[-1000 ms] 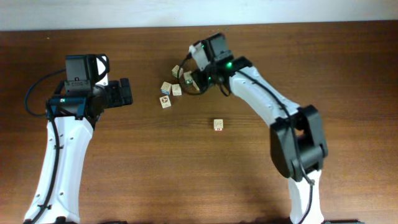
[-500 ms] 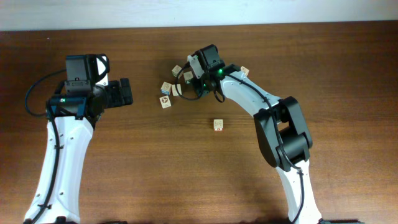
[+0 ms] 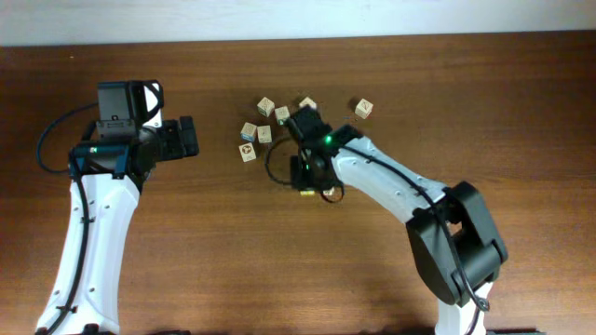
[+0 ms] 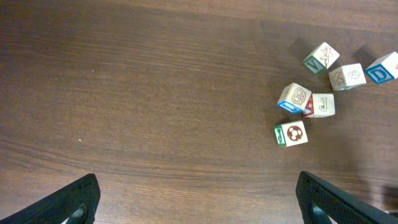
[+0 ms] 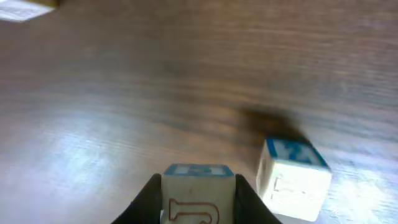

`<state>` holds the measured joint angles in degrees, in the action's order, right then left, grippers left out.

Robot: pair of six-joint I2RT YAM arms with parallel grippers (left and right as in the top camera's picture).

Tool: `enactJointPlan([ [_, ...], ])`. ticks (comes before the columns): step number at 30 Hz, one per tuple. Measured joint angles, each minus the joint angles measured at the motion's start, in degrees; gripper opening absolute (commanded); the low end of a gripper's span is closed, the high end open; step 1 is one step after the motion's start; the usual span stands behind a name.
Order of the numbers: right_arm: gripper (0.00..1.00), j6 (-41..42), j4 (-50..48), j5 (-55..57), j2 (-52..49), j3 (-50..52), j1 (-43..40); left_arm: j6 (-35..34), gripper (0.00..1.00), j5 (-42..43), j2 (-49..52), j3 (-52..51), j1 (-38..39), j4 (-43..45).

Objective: Rotate 4 blocks

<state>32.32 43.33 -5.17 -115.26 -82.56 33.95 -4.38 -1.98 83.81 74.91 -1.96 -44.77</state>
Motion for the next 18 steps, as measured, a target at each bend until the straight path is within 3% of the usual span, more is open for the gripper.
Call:
enactJointPlan([
  [8, 0.18, 2.0, -4.9, 3.9, -0.1, 2.3, 0.0, 0.0, 0.99, 0.0, 0.0, 0.0, 0.0, 0.0],
  [9, 0.24, 2.1, -4.9, 4.3, -0.1, 2.3, 0.0, 0.0, 0.99, 0.0, 0.0, 0.0, 0.0, 0.0],
  [16, 0.33, 2.2, -4.8, 4.7, -0.3, 2.3, 0.0, 0.0, 0.99, 0.0, 0.0, 0.0, 0.0, 0.0],
  [18, 0.47, 2.2, -4.8, 4.7, -0.3, 2.3, 0.0, 0.0, 0.99, 0.0, 0.0, 0.0, 0.0, 0.0],
])
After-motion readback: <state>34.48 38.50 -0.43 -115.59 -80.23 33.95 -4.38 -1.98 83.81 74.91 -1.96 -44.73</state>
